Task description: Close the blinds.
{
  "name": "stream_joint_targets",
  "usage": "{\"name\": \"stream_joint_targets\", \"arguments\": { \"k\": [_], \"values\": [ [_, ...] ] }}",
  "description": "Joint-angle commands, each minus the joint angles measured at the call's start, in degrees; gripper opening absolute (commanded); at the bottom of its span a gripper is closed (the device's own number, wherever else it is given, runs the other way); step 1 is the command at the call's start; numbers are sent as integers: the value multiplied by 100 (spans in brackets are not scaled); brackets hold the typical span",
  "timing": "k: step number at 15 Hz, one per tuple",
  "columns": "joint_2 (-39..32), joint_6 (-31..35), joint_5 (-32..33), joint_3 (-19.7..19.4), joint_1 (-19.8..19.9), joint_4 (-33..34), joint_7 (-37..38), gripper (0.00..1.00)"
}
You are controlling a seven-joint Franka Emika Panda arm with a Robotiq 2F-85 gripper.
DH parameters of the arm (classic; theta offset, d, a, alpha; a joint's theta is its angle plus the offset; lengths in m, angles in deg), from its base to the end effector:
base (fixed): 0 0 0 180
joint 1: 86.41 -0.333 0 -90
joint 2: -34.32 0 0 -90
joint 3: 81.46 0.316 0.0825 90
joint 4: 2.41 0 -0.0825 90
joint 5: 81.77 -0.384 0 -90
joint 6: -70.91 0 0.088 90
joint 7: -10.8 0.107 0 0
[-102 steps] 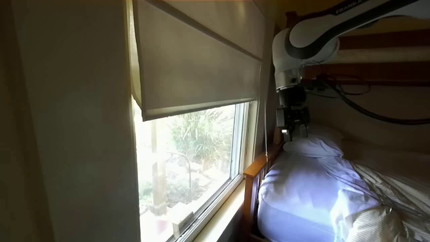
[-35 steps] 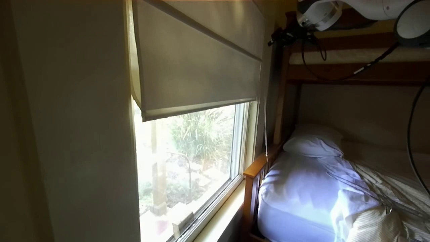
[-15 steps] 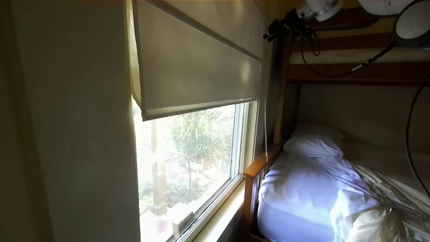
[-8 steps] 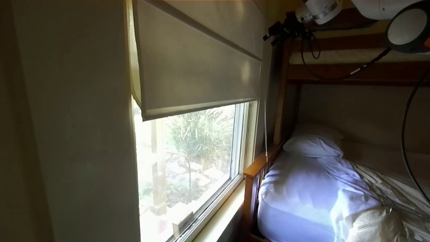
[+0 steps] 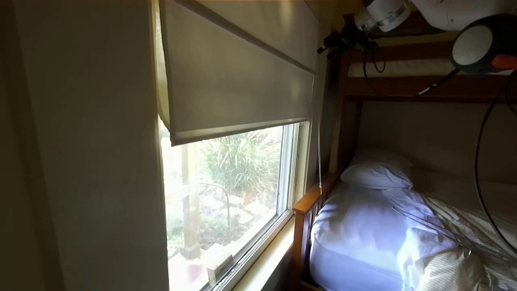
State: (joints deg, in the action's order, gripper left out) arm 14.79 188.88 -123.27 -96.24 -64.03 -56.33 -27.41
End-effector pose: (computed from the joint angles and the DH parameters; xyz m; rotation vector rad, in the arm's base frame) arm 0.5736 -0.3293 0.7921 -2.7017 0.0116 -1.4691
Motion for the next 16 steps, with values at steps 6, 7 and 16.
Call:
{"name": "stream_joint_targets", "arguments": {
  "k": [6,7,16],
  "values": [
    [-236,143,6,7,3,193,-131,100],
    [-274,225,-10,19,-8,218,-183,100],
    [-506,560,-31,102,-92,358,-207,66]
  ]
}}
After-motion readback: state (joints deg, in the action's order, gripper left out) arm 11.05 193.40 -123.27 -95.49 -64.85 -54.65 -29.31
